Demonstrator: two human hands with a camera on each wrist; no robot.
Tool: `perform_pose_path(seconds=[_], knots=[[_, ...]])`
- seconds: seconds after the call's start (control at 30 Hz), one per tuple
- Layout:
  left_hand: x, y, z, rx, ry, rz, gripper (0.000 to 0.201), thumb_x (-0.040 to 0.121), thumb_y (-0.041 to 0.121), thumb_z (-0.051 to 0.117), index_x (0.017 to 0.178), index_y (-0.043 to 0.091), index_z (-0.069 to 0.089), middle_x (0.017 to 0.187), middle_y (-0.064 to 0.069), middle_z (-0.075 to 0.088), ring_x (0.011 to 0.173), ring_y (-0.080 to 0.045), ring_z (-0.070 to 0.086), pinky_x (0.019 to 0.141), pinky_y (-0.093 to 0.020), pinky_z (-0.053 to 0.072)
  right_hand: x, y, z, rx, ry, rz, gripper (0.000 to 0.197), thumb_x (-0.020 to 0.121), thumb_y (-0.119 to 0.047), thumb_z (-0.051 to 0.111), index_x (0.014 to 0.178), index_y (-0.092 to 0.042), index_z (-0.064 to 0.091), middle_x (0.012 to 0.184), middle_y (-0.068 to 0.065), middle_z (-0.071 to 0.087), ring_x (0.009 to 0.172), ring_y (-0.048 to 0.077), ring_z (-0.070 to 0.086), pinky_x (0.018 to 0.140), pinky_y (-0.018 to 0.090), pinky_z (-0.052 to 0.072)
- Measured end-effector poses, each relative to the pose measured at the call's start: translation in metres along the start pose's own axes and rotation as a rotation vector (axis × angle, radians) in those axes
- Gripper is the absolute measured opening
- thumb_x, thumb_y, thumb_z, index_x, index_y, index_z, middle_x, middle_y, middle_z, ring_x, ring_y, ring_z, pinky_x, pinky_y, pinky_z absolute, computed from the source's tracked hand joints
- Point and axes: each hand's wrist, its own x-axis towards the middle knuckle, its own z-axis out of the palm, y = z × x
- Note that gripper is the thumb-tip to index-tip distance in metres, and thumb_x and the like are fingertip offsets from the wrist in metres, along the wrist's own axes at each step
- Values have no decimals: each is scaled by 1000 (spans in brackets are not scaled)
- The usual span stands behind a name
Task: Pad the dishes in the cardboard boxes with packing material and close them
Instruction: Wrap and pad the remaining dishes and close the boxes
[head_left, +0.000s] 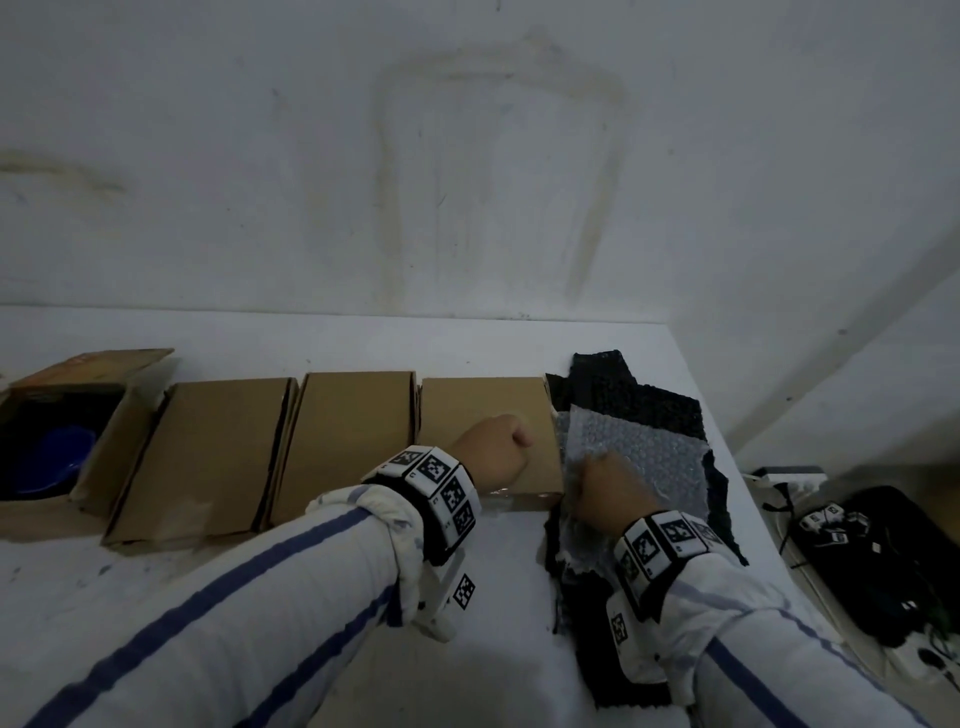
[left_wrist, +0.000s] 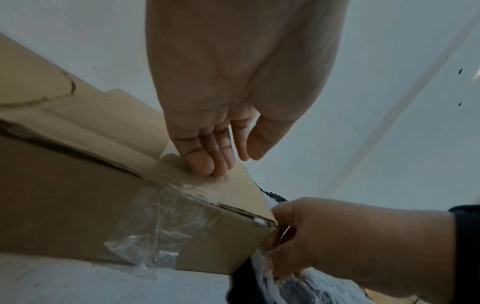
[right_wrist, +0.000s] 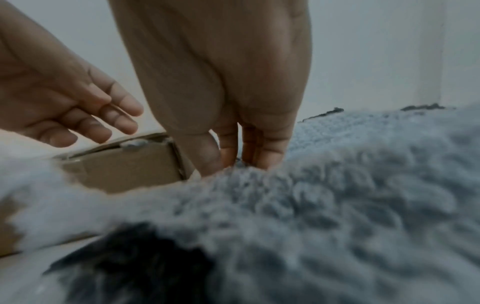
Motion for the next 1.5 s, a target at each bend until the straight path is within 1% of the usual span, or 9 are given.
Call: perform_pose_path(seconds=[0.33,0.53,0.67,0.8,0.93,1.03,1.3,1.4,1.5], knots=[[-5,2,-3,-73,10,-30,26,90,13,52,115,12,61,122,-7,59,112,-23,55,96,-31,44,-4,3,-33,364,18,149,18,83,-11,57,92,0,69,98,14,68,95,28,63,80,33,50],[-15,18,-5,-476,-171,-2,34,94,43,50,89,12,60,86,-6,62,78,-22,57,72,-34,48,-23,-20,-87,698,84,95,15,84,-18,63,70,-15,58,69,0,52,63,13,48,58,22,40],[-17,12,-15,-664,-205,3,51,68,50,75,95,8,61,99,-17,59,93,-29,55,87,-44,44,-35,-42,-97,986,67,19,14,82,-9,64,70,-10,57,65,4,53,58,15,48,51,20,37],[-28,9,-39,-808,-69,42,7,82,10,63,84,11,57,83,-12,61,77,-24,60,73,-37,48,-39,-57,-102,1114,32,-158,11,81,-9,65,86,-13,57,82,3,57,70,12,51,58,23,40],[-40,-6,-71,-1092,21,74,23,91,-5,38,75,9,46,78,-14,51,73,-26,52,68,-37,43,-33,-78,-110,924,-177,-248,54,68,-4,64,118,-18,52,111,6,62,102,24,59,87,39,49],[-54,-18,-96,-1121,135,71,22,90,-4,37,72,9,42,76,-14,48,71,-26,51,69,-38,45,-32,-104,-109,704,-149,-298,51,61,-18,64,111,-19,59,106,8,67,99,28,62,91,46,51],[-94,-97,-163,-751,565,-120,6,92,9,48,94,6,53,83,-11,59,67,-18,56,54,-25,49,-31,-200,-112,714,8,-419,17,79,-7,63,95,-11,66,85,4,67,72,15,63,60,22,50],[-117,-129,-192,-702,619,-181,40,89,3,54,125,14,42,95,-3,54,82,-17,57,61,-21,50,-30,-246,-110,706,9,-477,10,84,-7,60,85,0,67,67,1,60,48,2,50,45,13,41],[-141,-157,-223,-556,598,-48,69,81,-5,58,139,25,34,122,-1,38,113,-17,42,80,-24,45,-23,-299,-104,611,26,-544,18,89,-20,61,80,-6,69,70,-3,62,58,4,52,53,14,41]])
